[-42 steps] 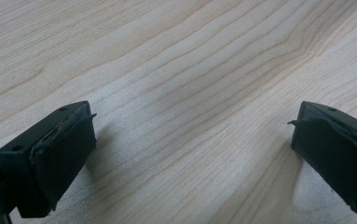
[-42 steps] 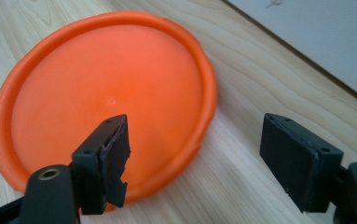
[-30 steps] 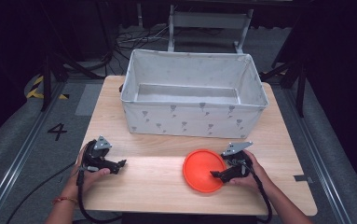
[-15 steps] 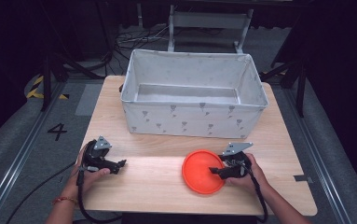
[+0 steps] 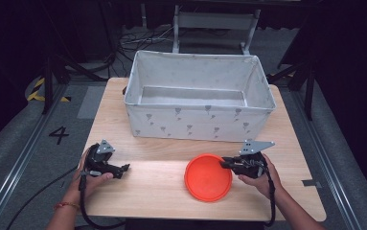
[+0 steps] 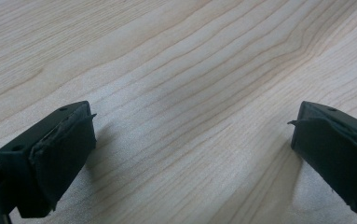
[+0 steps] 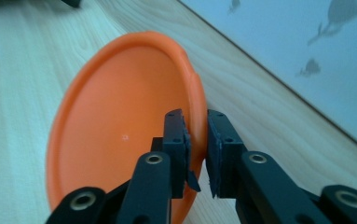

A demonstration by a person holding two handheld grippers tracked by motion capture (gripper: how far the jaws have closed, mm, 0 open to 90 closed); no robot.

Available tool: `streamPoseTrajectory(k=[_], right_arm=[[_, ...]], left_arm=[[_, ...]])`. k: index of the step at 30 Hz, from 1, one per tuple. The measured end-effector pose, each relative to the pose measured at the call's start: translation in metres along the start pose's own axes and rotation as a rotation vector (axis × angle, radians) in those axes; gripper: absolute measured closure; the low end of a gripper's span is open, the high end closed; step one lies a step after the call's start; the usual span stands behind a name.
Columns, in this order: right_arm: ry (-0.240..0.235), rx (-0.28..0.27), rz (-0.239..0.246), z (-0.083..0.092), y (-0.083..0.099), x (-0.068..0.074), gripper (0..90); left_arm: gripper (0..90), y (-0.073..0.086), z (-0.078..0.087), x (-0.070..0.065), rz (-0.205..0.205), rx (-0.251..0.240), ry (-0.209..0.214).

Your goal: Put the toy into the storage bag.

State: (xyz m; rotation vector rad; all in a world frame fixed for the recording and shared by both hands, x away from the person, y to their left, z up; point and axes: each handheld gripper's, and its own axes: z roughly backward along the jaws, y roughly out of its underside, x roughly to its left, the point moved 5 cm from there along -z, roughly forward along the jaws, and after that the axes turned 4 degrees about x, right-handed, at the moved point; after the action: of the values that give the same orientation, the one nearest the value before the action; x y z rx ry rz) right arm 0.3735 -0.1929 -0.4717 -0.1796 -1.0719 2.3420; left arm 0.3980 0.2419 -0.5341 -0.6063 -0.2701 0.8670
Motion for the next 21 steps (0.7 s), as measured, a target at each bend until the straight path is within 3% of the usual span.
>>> streamPoseTrajectory(k=[4,6,11,12,16,21], right_arm=[[0.004,-0.017,0.03,0.011,-0.009,0.003,82.0],[0.044,0.002,0.086,0.02,-0.015,0.006,82.1],[0.094,0.025,0.145,0.033,-0.022,0.006,82.2],[0.122,0.044,0.174,0.04,-0.027,0.006,82.2],[0.177,0.059,0.209,0.053,-0.037,0.004,82.3],[0.21,0.082,0.265,0.069,-0.049,0.004,82.2]], left_arm=[[0.1,0.0,0.0,0.0,0.0,0.001,-0.001],[0.1,0.0,0.0,0.0,0.0,0.001,-0.002],[0.1,0.0,0.0,0.0,-0.002,0.0,-0.002],[0.1,0.0,0.0,0.0,0.0,0.0,-0.002],[0.1,0.0,0.0,0.0,-0.002,-0.002,-0.004],[0.1,0.0,0.0,0.0,0.0,-0.001,-0.002]])
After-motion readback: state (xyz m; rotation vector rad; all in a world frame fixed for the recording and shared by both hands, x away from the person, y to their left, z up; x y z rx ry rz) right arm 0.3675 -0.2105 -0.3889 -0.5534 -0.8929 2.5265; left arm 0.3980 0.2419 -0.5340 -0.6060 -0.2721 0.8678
